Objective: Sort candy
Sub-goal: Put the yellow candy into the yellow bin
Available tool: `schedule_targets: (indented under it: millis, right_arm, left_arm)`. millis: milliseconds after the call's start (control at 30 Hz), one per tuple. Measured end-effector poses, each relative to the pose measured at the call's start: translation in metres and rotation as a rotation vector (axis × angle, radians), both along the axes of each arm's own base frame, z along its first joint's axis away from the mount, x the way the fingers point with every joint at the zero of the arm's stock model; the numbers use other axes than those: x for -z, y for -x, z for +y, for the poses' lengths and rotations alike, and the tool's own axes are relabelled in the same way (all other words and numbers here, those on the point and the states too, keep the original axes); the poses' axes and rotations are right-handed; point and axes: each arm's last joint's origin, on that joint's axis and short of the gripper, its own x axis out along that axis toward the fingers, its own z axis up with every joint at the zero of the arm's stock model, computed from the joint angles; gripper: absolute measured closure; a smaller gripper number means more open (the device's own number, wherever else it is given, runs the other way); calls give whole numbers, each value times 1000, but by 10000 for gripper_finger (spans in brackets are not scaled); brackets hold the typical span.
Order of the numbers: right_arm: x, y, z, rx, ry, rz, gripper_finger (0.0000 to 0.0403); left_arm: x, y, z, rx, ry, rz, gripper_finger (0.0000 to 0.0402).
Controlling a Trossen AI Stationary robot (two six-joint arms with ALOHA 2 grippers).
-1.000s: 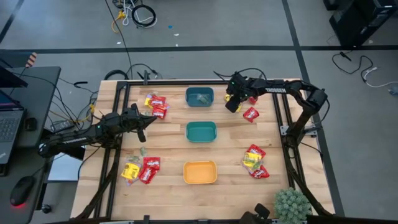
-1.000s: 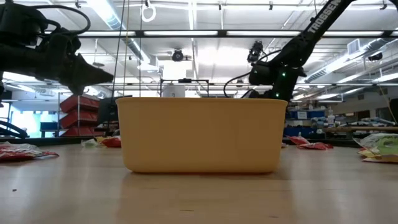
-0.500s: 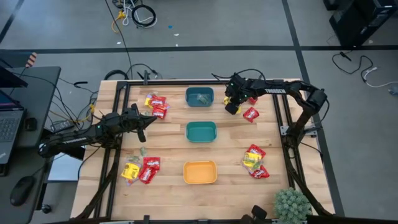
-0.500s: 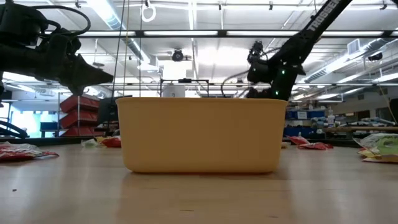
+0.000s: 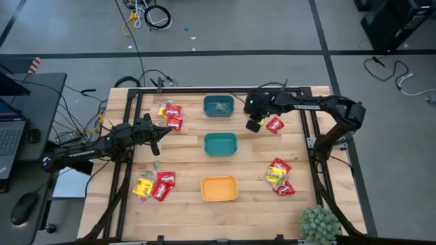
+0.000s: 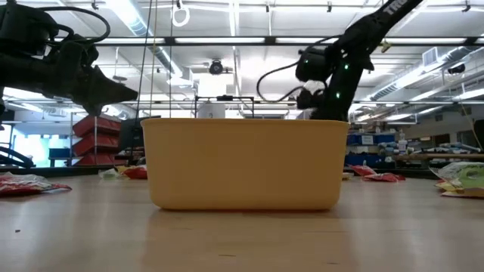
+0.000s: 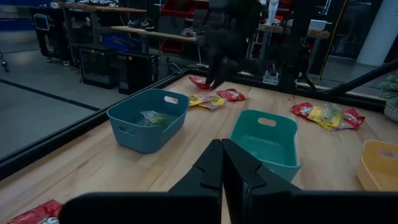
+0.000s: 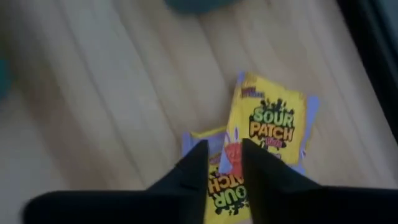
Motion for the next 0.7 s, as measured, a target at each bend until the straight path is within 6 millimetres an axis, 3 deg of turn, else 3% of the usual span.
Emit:
schedule_targets:
  millis: [167, 300, 400, 633, 700]
  right_arm:
    - [25, -7, 0, -3, 38, 100, 233]
    - [40, -9, -6, 21, 38, 133, 213]
    - [45, -9, -10, 43, 75, 161, 238]
    - [45, -9, -11, 38, 75, 157, 381]
    - [44, -10, -9, 18, 73, 155, 393]
  left_arm:
    - [0, 0, 0, 0, 0, 0, 396]
    - [0, 0, 0, 0, 1, 1, 396]
    - [0, 0, 0, 0, 1, 3, 396]
    - [1, 0, 0, 0, 2, 7, 396]
    - [1, 0, 0, -1, 2, 7, 396]
